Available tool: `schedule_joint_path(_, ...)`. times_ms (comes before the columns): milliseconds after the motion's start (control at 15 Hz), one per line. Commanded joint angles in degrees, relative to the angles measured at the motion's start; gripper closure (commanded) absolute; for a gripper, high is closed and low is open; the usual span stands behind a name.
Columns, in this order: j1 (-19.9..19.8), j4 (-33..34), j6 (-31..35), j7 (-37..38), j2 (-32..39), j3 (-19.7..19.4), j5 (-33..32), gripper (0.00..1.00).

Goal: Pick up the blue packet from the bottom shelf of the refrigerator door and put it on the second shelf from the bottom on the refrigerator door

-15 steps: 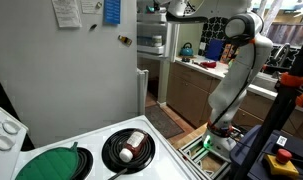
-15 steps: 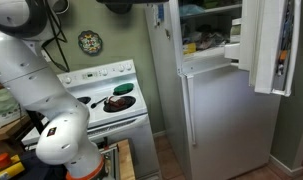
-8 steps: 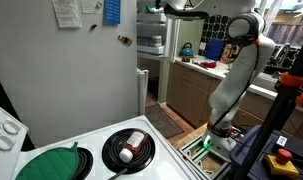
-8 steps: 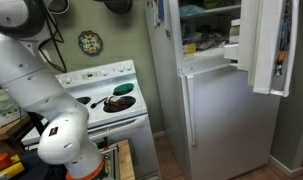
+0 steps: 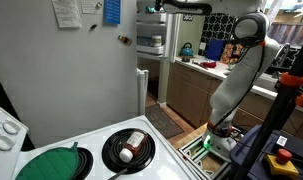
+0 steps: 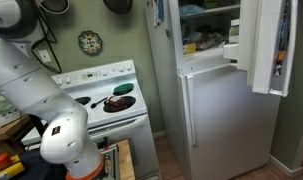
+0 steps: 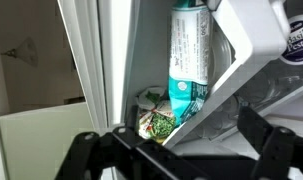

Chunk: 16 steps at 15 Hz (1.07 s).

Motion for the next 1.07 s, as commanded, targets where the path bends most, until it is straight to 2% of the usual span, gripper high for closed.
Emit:
schedule_joint_path(0, 1.29, -6.37, 1.05, -6.02, -5.03, -2.04, 6.59, 0.0)
schedule_joint_path(333, 1.24, -12.7, 1.24, -9.64, -9.9, -3.25, 13.1, 0.0)
schedule_joint_path(400, 1.13, -14.07, 2.27, -10.47, -10.9, -3.33, 13.0, 0.0)
schedule_joint_path(467, 0.45, -15.89, 6.86, -9.94, -11.83, -3.5, 11.11, 0.0)
schedule_joint_path(600, 0.46, -18.06, 10.26, -9.63, -13.31, -4.01, 11.78, 0.0)
schedule_joint_path(667, 0.69, -18.81, 9.5, -9.87, -13.95, -4.19, 12.86, 0.0)
schedule_joint_path(800, 1.84, -19.19, 3.94, -10.81, -14.84, -4.6, 17.13, 0.0)
schedule_joint_path(1000, 0.8, -18.72, -5.34, -10.31, -15.62, -3.63, 20.76, 0.0)
